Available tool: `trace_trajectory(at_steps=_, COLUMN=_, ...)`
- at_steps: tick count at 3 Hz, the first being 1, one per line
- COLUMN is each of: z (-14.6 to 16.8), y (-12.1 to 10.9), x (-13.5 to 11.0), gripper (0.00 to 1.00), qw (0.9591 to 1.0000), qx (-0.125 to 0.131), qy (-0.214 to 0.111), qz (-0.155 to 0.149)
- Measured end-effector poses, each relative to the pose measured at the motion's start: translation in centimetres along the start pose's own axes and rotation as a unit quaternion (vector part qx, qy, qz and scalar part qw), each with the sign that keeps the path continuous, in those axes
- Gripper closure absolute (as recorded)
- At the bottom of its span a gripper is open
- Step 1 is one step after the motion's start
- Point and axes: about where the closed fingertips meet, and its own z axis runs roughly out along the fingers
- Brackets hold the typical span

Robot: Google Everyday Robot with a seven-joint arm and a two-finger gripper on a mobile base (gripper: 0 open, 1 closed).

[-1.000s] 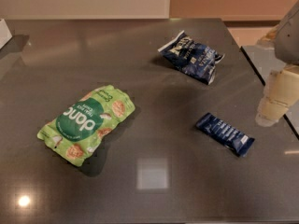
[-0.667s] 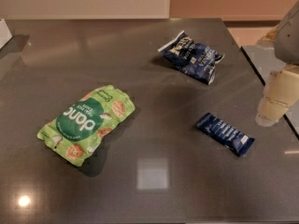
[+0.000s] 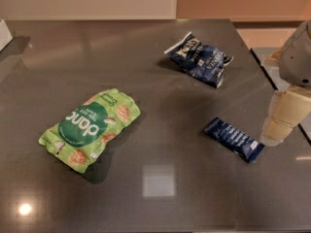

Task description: Move rxbar blueberry near green rice chip bag

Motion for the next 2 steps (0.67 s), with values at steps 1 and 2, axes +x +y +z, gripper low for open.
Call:
trace_trajectory(at_steps=1, z=2.2, y=1.0, x=0.6, gripper=0.0, qw=0.9998, qx=-0.013, qy=-0.013, qz=0.012)
trace_trajectory(at_steps=2, z=4.2, y=1.8, x=0.8, gripper=0.0, qw=0.9993, qx=-0.018, qy=-0.028, qz=0.018)
